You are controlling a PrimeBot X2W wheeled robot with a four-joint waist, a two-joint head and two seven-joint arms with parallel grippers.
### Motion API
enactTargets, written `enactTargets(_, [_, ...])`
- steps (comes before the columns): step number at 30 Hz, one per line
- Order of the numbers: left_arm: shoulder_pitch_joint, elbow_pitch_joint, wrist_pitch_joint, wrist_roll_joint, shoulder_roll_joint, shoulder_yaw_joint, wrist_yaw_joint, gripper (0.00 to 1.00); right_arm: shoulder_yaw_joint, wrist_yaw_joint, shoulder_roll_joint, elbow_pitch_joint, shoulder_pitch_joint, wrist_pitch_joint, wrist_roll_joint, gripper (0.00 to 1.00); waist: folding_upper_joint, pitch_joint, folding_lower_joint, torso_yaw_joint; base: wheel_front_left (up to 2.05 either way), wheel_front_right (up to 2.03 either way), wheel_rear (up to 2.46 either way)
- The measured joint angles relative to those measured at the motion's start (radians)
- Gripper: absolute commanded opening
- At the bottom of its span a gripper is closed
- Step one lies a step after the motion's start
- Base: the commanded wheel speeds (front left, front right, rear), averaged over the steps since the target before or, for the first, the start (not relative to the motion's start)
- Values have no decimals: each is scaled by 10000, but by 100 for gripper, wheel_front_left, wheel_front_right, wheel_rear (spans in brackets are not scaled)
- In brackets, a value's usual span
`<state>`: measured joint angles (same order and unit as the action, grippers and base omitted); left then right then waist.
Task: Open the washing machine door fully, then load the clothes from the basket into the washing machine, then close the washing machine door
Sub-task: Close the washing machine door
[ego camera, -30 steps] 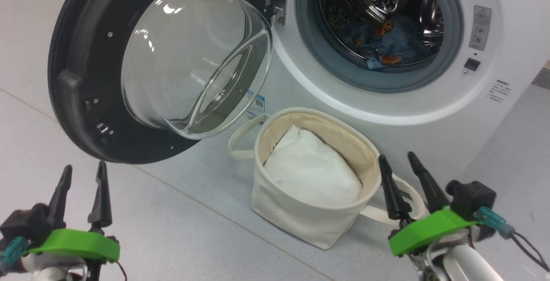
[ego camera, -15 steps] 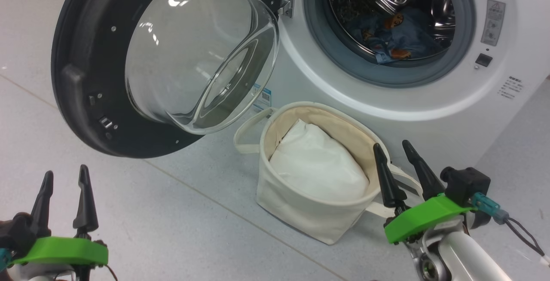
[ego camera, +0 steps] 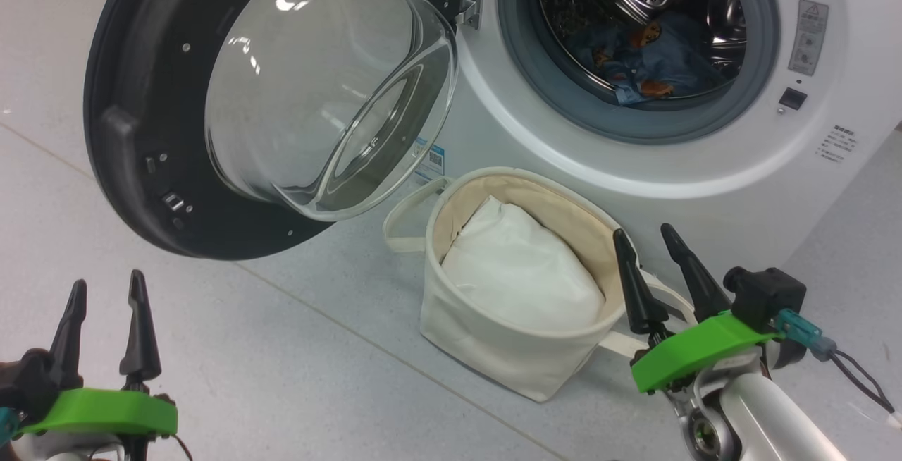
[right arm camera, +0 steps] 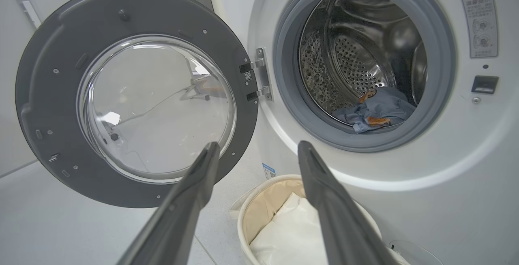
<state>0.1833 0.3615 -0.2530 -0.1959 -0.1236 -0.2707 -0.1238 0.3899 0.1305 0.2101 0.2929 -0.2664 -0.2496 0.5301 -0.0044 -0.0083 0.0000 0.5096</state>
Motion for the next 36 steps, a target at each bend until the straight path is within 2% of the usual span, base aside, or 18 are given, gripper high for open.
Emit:
enactTargets(14, [2,6,0,84,19,44,-10,100,-138,0,-6,-6,57,0,0,100,0,-76,0,-57,0,0,0])
enactTargets(15, [3,6,0,94,19,67,-10,75,-138,0,-6,-6,57,0,0,100,0,-77,0,-58,0,0,0])
enactTargets(16, [5,-6,0,94,19,115,-10,4,-140,0,-6,-6,58,0,0,100,0,-77,0,-58,0,0,0])
enactTargets(17, [7,-38,0,82,19,222,-10,0,-146,0,-6,-6,59,0,0,100,0,-79,0,-59,0,0,0])
enactTargets(21, [60,-339,0,-529,0,681,-10,0,-192,0,-6,-8,66,0,0,100,0,-84,0,-56,0,0,0])
enactTargets(23, [242,-550,0,-1262,-27,928,-10,0,-224,0,-4,-10,82,0,0,100,0,-101,0,-57,0,0,0])
enactTargets(26, [762,-924,130,-2205,-418,1005,-10,0,-278,0,-4,-36,159,0,-2,100,0,-163,0,-86,0,0,0])
enactTargets(29, [1431,-1285,784,-3336,-945,857,-10,0,-389,0,-2,-98,458,0,-2,100,0,-251,0,-145,0,0,0])
enactTargets(30, [1861,-1327,1394,-4192,-1154,612,-10,0,-510,0,6,-127,653,0,-4,100,0,-306,0,-195,0,0,0])
enactTargets(31, [2042,-1306,1678,-4537,-1323,558,-10,0,-558,0,31,-144,739,0,-4,100,0,-335,0,-225,0,0,0])
enactTargets(36, [2852,-347,3202,-6036,-1992,-17,-8,0,-861,0,165,-286,1085,0,-17,100,0,-473,0,-383,0,0,0])
